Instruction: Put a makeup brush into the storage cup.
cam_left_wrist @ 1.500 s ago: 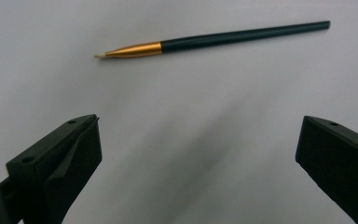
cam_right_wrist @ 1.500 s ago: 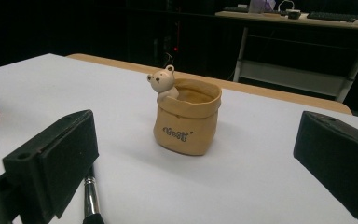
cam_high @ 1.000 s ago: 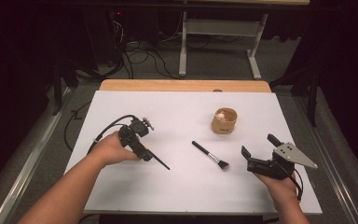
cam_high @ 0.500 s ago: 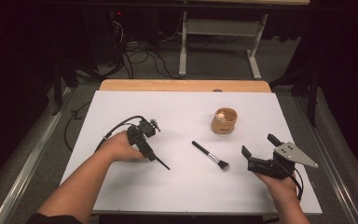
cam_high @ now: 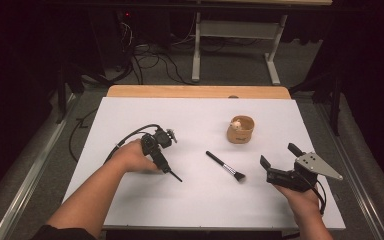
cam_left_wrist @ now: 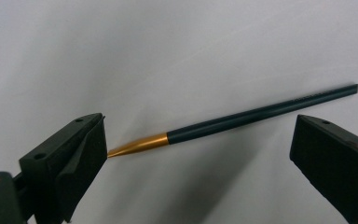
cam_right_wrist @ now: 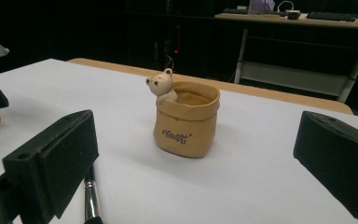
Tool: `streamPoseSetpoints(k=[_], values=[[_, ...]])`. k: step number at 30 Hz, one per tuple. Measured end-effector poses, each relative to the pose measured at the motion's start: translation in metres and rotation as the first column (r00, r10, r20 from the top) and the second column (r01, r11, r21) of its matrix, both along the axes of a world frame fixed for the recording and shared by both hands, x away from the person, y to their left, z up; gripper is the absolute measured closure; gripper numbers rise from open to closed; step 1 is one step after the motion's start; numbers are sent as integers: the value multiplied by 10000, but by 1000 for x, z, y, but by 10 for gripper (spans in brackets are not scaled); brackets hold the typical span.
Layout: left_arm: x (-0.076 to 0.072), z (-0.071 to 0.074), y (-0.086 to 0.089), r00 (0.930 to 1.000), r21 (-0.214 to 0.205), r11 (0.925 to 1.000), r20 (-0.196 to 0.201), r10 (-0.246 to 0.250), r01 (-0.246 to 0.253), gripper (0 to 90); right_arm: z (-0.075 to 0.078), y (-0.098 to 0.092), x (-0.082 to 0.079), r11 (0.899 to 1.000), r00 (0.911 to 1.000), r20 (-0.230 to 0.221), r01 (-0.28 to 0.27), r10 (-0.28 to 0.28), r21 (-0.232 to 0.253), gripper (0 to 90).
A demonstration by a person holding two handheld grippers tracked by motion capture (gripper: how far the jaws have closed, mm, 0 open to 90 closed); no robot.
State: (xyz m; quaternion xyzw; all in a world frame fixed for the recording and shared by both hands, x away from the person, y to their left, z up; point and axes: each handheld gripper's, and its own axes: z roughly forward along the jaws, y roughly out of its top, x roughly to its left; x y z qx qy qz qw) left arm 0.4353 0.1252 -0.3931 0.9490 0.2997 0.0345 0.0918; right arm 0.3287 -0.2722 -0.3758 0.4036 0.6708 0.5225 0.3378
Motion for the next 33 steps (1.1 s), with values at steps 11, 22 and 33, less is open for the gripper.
streamPoseSetpoints(k=[11, 22, 33], values=[[0, -12, -5, 9993, 523, 9980, -191, -332, 342, 51, 1, -3, -1, 9999, 10000, -36, 56, -56, 131, 12], [2, -14, -1, 9980, 347, 9985, -489, -396, 413, 126, 1, -3, -1, 9998, 10000, -19, 63, -62, 162, 12], [6, -7, 12, 9992, 58, 9996, -309, -263, 265, 478, 1, -4, -2, 9998, 9999, 22, 105, -105, 150, 12]])
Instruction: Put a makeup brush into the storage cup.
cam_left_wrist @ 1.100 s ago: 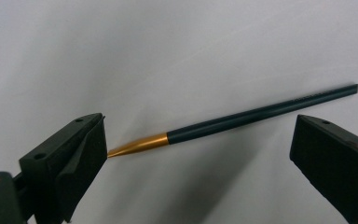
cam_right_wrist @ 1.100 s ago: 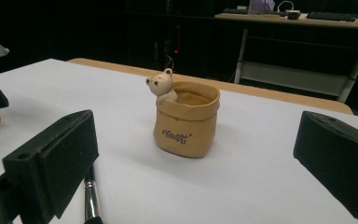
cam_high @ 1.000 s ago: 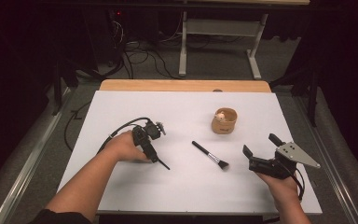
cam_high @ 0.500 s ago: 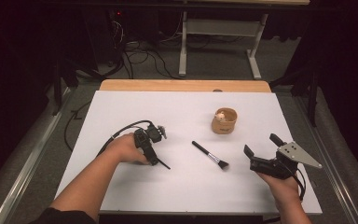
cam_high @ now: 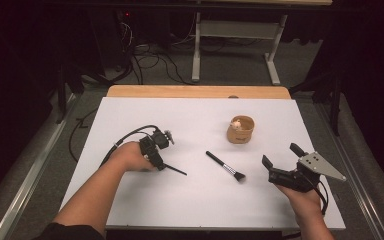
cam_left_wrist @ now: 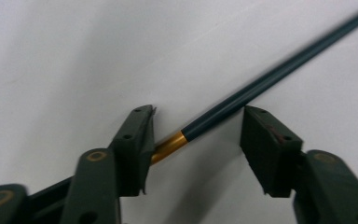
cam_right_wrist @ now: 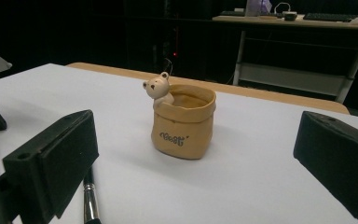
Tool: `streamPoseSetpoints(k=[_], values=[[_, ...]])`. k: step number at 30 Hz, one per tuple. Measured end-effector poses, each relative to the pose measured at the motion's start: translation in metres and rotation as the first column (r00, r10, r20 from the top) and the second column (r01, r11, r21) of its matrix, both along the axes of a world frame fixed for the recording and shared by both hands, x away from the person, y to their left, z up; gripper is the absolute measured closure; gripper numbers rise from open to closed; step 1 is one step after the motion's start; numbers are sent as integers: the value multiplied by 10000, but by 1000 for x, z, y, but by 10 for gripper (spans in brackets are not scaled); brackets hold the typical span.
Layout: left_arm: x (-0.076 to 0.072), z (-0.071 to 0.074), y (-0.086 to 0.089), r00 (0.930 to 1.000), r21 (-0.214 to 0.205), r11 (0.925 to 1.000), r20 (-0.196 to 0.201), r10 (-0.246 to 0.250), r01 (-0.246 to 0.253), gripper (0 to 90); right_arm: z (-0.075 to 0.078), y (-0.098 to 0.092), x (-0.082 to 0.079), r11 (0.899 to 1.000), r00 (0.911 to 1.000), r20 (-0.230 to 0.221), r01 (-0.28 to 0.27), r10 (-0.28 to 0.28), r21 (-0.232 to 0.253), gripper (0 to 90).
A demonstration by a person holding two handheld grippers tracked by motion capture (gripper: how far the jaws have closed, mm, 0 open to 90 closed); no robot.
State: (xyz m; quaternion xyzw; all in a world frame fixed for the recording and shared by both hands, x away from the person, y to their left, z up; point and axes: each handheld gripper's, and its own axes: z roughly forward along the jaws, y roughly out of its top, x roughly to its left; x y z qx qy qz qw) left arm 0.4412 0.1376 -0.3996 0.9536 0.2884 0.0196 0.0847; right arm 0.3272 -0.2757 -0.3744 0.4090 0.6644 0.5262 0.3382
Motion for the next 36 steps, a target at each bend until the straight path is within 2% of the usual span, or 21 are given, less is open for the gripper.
streamPoseSetpoints(k=[1, 4, 8, 13, 16, 22, 28, 36], values=[[0, 0, 1, 10000, 15, 10000, 1, -17, 17, 526, 0, 0, 0, 10000, 10000, 5, -1, 1, -10, 12], [0, 1, 2, 10000, 22, 10000, 41, -90, 90, 555, 0, 0, 0, 10000, 10000, -29, -1, 1, 2, 12], [0, 1, 4, 9999, -37, 9999, 6, -121, 121, 661, 0, 0, 0, 10000, 10000, -11, 9, -9, -8, 12], [1, 2, 5, 9998, -52, 9998, -47, -173, 172, 712, 0, 0, 0, 10000, 10000, 16, -9, 9, -8, 12], [1, 2, 7, 9995, -71, 9995, -108, -308, 307, 780, 0, 0, 0, 10000, 10000, -33, 28, -28, 5, 12], [-1, 2, 5, 9991, 71, 9991, -122, -417, 418, 822, 0, 0, 1, 10000, 10000, -12, 43, -43, -41, 12], [-1, 2, 5, 9993, 64, 9994, -138, -350, 351, 822, 0, 1, 0, 9999, 10000, 18, -16, 17, -102, 12], [1, 1, 8, 9994, -162, 9998, -317, -116, 111, 824, -2, 2, 1, 9999, 10000, -77, -30, 29, -114, 12]])
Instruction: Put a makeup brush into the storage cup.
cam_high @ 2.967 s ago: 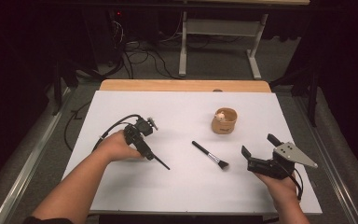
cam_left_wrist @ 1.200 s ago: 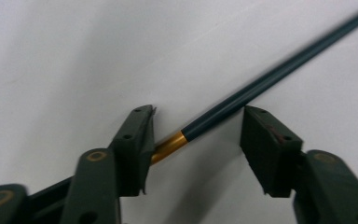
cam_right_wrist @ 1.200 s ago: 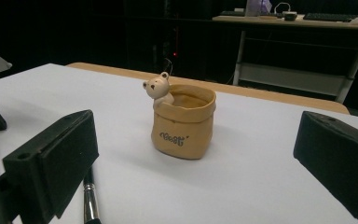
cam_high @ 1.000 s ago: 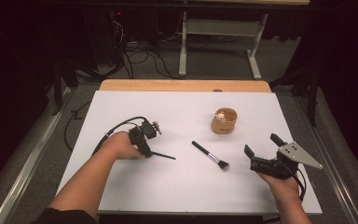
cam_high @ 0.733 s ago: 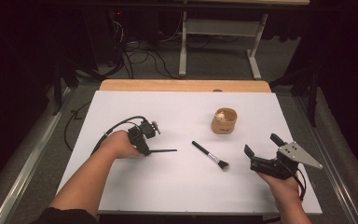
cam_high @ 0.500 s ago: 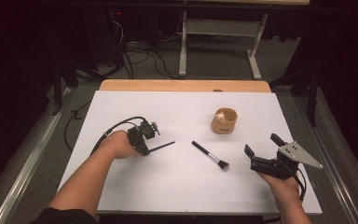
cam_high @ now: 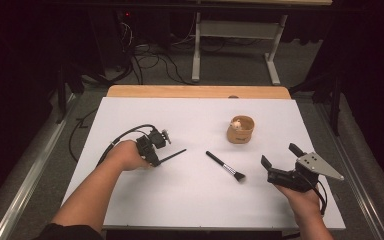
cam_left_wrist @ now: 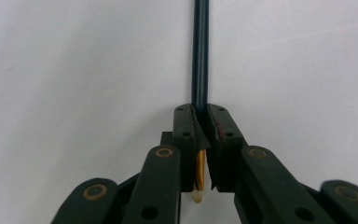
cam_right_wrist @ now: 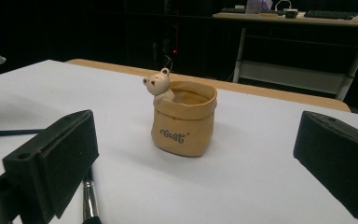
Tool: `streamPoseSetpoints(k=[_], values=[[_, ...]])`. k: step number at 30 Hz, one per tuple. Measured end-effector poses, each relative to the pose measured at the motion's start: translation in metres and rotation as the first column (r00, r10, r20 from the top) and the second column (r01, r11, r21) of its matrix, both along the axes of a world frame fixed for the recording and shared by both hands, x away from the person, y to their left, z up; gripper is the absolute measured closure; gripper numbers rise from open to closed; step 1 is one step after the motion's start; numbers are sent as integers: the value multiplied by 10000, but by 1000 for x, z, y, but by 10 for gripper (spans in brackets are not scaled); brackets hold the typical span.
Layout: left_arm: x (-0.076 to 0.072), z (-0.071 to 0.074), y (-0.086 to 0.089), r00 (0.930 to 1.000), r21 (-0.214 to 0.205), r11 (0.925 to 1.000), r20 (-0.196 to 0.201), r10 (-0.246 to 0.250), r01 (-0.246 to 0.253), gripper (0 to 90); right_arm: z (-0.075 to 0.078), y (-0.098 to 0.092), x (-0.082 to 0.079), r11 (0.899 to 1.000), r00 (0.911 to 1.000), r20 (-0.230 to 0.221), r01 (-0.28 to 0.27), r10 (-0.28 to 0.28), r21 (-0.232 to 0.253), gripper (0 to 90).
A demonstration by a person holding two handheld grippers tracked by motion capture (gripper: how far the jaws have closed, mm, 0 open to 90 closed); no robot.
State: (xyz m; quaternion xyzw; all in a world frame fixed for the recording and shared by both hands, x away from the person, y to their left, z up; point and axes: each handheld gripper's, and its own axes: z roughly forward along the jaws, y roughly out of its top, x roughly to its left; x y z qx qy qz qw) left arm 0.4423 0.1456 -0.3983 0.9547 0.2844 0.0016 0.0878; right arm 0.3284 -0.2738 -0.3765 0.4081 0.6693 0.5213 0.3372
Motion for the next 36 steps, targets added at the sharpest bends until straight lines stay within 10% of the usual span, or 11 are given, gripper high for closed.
streamPoseSetpoints(k=[23, 36], values=[[-11, 19, 7, 10000, -209, 9998, 82, -31, 33, 830, -16, -2, 8, 9997, 9993, -344, 163, -169, -184, 28], [-31, 68, 2, 9975, 148, 9985, 461, -531, 524, 829, -17, -4, 9, 9995, 9983, -493, 318, -319, -20, 30]])
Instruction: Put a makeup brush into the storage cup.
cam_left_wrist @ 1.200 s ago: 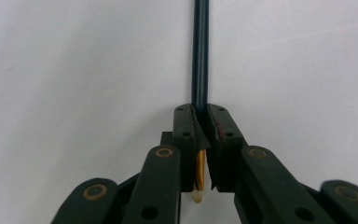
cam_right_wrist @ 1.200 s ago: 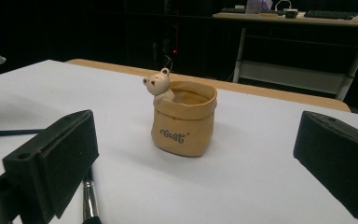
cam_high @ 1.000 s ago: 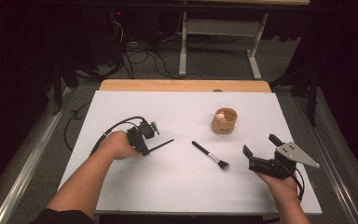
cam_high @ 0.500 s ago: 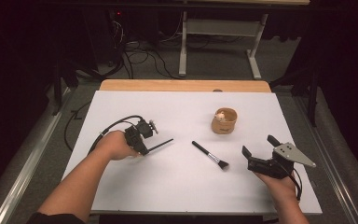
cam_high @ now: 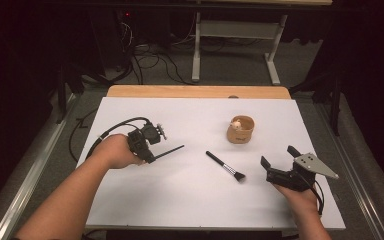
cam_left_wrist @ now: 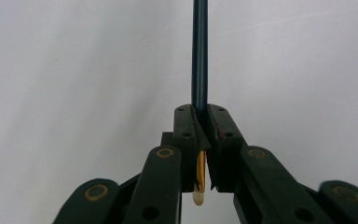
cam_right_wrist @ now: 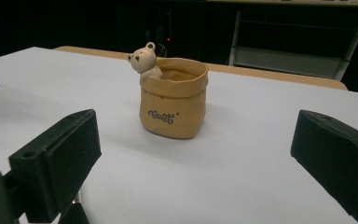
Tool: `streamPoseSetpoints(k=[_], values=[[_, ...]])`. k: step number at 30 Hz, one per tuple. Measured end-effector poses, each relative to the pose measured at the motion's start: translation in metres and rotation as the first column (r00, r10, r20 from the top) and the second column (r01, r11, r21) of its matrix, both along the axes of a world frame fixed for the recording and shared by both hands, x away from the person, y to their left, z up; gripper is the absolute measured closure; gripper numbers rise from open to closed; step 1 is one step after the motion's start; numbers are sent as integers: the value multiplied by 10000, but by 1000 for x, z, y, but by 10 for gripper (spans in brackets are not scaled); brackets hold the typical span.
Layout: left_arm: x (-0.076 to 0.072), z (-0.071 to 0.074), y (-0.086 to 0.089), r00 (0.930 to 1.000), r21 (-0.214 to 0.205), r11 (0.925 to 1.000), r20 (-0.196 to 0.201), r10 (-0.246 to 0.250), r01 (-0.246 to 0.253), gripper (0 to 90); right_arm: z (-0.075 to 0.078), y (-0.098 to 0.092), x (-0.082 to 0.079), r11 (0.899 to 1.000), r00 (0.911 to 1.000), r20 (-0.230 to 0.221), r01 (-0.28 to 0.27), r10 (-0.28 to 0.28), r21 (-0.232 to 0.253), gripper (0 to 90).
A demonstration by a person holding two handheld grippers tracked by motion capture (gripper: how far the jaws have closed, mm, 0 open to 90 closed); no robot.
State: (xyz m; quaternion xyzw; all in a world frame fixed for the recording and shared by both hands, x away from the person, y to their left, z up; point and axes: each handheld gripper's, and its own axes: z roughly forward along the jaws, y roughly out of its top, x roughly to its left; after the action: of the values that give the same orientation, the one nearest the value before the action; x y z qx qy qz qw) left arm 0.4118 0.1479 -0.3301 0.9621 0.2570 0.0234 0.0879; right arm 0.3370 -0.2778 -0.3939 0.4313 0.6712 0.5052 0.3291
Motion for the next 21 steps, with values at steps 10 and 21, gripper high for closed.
streamPoseSetpoints(k=[10, 21], values=[[-7, 13, -14, 9985, 203, 9983, 22, -541, 540, 829, -1, -1, 1, 9999, 9999, -129, 70, -71, -78, 29], [-7, 11, -22, 9961, 236, 9958, -2, -886, 886, 829, 9, -3, 12, 9986, 9997, -1, 244, -244, -480, 30]])
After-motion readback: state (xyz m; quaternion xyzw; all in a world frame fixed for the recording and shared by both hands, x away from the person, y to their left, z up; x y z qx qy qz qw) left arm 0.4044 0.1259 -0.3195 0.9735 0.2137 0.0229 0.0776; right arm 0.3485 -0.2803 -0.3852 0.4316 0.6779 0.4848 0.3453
